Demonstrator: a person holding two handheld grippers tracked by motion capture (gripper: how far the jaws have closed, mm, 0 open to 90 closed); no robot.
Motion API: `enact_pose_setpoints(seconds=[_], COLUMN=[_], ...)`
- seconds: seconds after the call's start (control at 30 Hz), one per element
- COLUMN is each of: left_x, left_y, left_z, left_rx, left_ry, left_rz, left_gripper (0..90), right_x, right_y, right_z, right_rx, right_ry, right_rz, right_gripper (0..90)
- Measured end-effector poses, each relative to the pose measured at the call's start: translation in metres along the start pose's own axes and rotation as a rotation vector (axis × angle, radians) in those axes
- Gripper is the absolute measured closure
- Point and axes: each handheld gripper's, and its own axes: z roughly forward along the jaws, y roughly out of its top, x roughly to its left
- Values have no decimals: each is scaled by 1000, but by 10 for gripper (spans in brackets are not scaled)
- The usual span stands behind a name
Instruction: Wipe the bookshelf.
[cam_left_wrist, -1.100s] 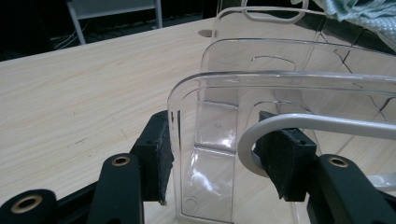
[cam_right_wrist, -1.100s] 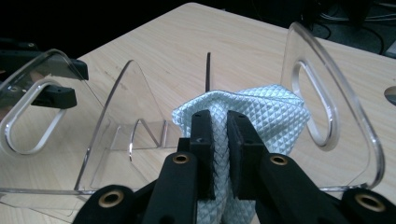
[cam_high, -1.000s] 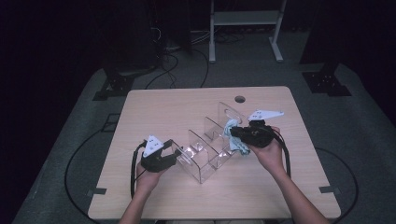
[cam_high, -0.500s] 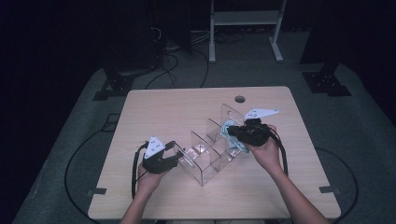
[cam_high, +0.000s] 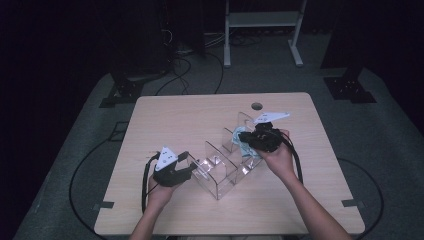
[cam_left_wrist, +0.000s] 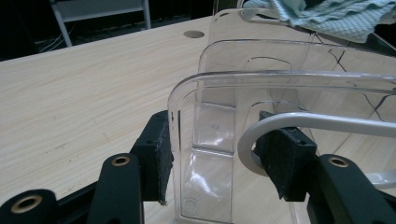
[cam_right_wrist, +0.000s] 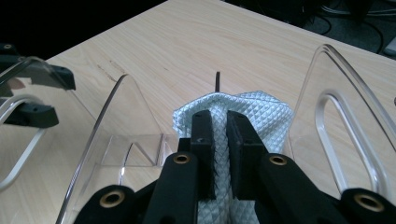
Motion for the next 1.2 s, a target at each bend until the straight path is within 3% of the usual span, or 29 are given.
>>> enact_pose_setpoints(seconds=[0.2, 0.43, 0.63, 0.9, 1.2], left_x=[0, -1, 0, -2, -3], left_y=[0, 0, 0, 0, 0], left_z=[0, 0, 0, 1, 1], left_rx=[-2, 2, -1, 0, 0], left_ry=[2, 3, -2, 6, 3], left_rz=[-11, -6, -20, -9, -19], left_gripper=[466, 466, 465, 465, 466], right_x=[0, 1, 1, 2, 0], right_y=[9, 6, 19, 11, 29], right_z=[11, 3, 20, 7, 28], right_rx=[9, 15, 35, 41, 81], right_ry=[-10, -7, -18, -21, -32], right_rz=[8, 2, 19, 3, 23], right_gripper=[816, 821, 820, 821, 820])
